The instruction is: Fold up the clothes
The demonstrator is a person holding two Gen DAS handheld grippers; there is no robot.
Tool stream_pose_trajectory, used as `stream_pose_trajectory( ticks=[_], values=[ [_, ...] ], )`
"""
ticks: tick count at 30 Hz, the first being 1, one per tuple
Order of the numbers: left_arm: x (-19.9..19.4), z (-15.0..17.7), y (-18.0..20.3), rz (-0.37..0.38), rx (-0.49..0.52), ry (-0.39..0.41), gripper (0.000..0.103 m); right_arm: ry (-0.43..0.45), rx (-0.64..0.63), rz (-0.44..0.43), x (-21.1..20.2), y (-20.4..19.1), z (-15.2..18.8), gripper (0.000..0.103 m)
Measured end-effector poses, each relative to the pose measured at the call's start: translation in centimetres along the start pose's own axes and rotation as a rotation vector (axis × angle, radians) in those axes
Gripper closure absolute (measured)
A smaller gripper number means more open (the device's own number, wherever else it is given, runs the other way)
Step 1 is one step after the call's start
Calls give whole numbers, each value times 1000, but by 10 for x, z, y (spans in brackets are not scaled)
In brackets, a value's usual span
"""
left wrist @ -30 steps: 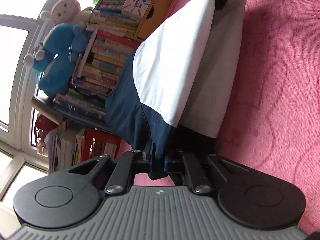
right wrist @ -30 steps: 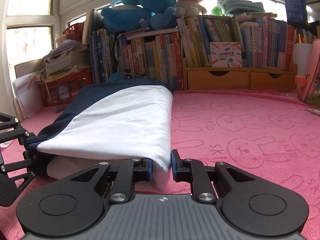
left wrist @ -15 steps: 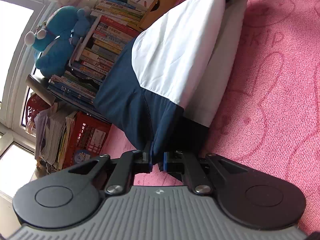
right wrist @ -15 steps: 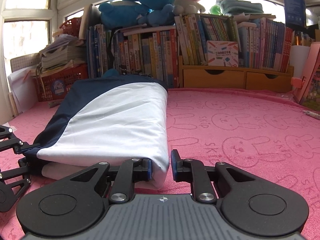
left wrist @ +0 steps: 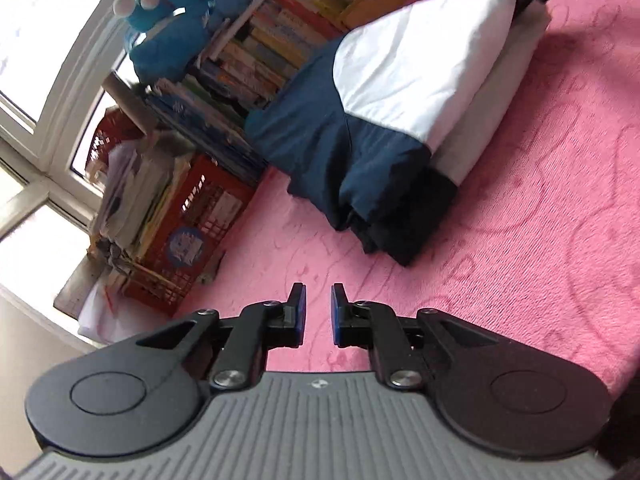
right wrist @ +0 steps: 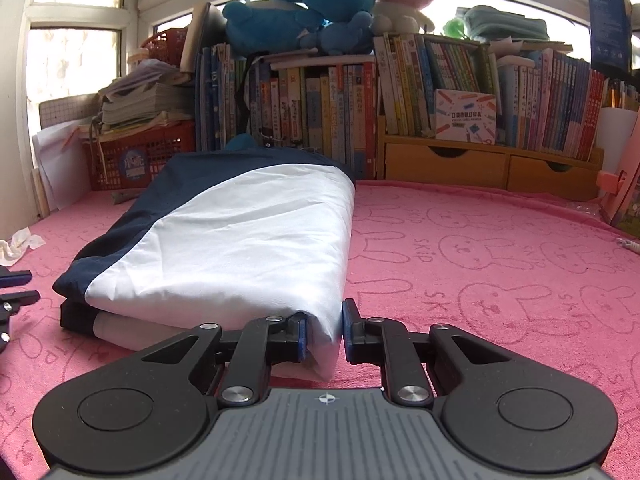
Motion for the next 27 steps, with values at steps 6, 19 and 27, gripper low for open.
stream_pose_trajectory(
  ticks=[6,19,27],
  values=[
    [-16,-66,37,108,130,254,58,17,45,-17,-2,6,0,84],
    [35,-105,86,123,320,338,81,32,67,-23,-4,11,-1,84],
    [38,-47,26,21,169,80,93,56,-23,-15,-7,-4,-2,84]
  ],
)
Point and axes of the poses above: each gripper's, at about its wrist camera, not at the fingertips, and x roughly the way its jaws point, y to its right, z to its underside, the point moved 5 cm from there along x, roughly the way its jaws point, and after that the axes turned 10 degrees about y, right-handed, at the moved point
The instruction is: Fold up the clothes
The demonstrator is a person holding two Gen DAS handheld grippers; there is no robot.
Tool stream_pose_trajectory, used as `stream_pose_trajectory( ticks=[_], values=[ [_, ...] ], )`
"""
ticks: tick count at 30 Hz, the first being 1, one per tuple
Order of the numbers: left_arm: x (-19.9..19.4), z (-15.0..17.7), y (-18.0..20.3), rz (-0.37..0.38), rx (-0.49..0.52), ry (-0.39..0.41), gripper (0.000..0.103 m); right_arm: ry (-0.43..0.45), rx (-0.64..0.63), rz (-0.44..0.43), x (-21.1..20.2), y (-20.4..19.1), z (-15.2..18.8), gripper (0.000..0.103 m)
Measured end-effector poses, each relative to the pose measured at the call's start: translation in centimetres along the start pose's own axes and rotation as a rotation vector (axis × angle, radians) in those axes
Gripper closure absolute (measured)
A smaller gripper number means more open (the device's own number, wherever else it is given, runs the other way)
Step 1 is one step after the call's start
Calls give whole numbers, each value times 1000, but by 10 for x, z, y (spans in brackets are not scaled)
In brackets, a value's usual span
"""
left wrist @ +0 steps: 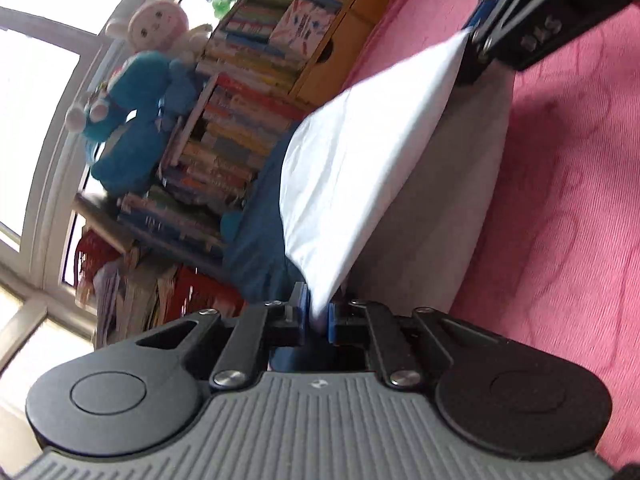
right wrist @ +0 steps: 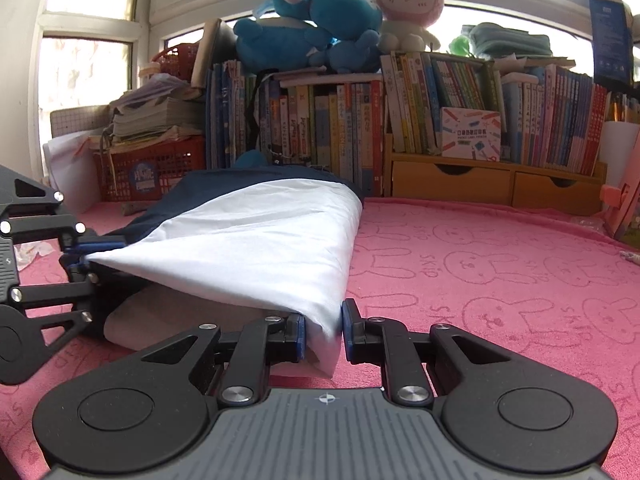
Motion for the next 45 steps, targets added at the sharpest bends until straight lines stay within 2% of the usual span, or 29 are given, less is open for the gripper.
stream_pose_trajectory(
  ticks=[3,6,8,11,14,17,19,22,26,27,34,37,40,43,45],
  values=[
    [-2,27,-2,-2,-53,-90,93,-2,-7,1,0,-1,0,84],
    [-4,49,-1,17,-156,-203,96,-15,23,6,2,4,1,84],
    [-13,58,-5,6,-241,-231,97,-30,49,-2,4,8,2,84],
    [-36,61,-26,48,-533,-239,91,-57,60,-4,5,10,4,82],
    [-56,57,-34,159,-875,-193,91,-129,85,-5,6,10,17,69],
    [-70,50,-39,269,-1205,-140,86,-148,92,2,8,7,18,66],
    [-66,46,-30,310,-1383,-122,86,-164,128,6,16,7,18,66],
    [-53,40,-18,345,-1597,-105,82,-172,173,-2,21,9,13,86],
    [-33,30,-7,351,-1816,-77,72,-99,114,-6,13,9,-6,87],
    [-27,30,-6,338,-1847,-76,69,-84,94,-10,11,8,-11,87],
    [2,38,-8,243,-2053,-56,66,-40,14,-21,12,0,-25,88],
    [6,47,-11,190,-2112,-56,71,-39,-12,-10,11,-1,-22,88],
    [1,73,-20,57,-2080,-101,88,-32,-62,8,11,-4,-19,88],
    [-9,104,-30,-67,-2066,-124,91,-25,-98,5,10,-5,-16,88],
    [-18,116,-38,-168,-1978,-142,89,-23,-115,-5,9,-9,-13,88]
  ],
)
Point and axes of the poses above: each gripper's, at about its wrist camera, not at the fingertips, and x roughly the way its jaws point, y to its right, z to its underside, the point moved 5 cm from there along x, roughly the way its jaws point, and after that the axes turned 10 degrees about y, right-handed, at the moved point
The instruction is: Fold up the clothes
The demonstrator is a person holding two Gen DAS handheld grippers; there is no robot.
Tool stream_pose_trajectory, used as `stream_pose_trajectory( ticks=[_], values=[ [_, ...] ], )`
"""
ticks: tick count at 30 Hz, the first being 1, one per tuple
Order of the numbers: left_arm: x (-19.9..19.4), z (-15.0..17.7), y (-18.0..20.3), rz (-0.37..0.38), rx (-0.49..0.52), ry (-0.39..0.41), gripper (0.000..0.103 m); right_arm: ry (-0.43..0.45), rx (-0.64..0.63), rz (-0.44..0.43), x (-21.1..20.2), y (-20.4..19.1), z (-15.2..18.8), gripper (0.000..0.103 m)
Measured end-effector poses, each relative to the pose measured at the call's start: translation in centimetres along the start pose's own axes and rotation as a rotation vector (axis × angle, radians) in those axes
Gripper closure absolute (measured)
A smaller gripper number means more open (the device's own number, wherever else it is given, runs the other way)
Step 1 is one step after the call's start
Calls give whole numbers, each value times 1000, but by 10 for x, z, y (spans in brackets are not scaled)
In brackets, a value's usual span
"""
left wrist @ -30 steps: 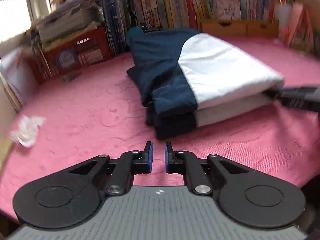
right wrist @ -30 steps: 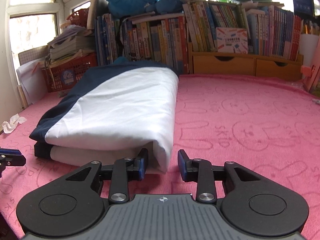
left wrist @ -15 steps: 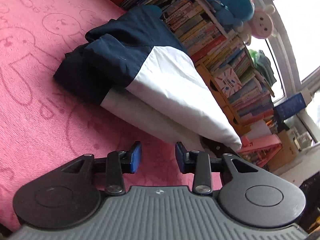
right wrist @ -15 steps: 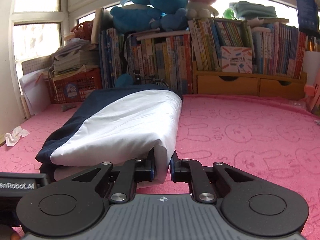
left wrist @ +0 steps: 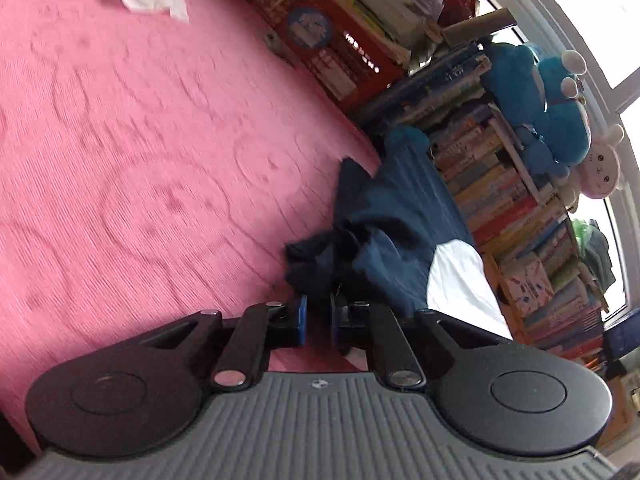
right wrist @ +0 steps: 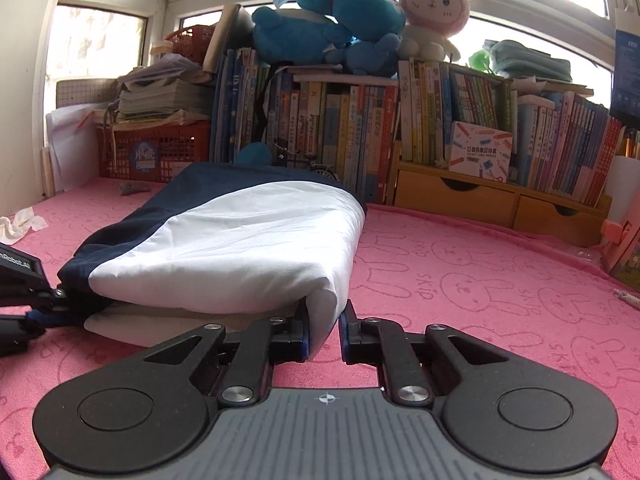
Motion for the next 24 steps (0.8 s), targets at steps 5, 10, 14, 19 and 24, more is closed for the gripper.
stream_pose_trajectory(
  ticks=[5,10,14,19,24],
  values=[
    [-21,-16,0,-117,186,138,93,6,-46,6,-1,-9,5,87],
    [-26,2,21,348,-89,-145,55,1,-3,-13,-1,-4,5,87],
    [-4,34,43,494,-266,-344,45,-5,-5,-11,-2,-5,8,87],
    [30,59,61,477,-324,-407,45,-9,-7,-10,-2,-5,11,87],
    [41,62,63,452,-337,-354,44,-8,-5,-11,-3,-6,12,87]
  ],
)
Point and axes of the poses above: each gripper's, at about its wrist camera, not at the fingertips, and x roughly the way its jaws point, y to its right, z to its underside, the point moved 5 cm from there along x, roughly the way its jaws point, and after that the axes turned 10 degrees about y, right-handed, at the moved point
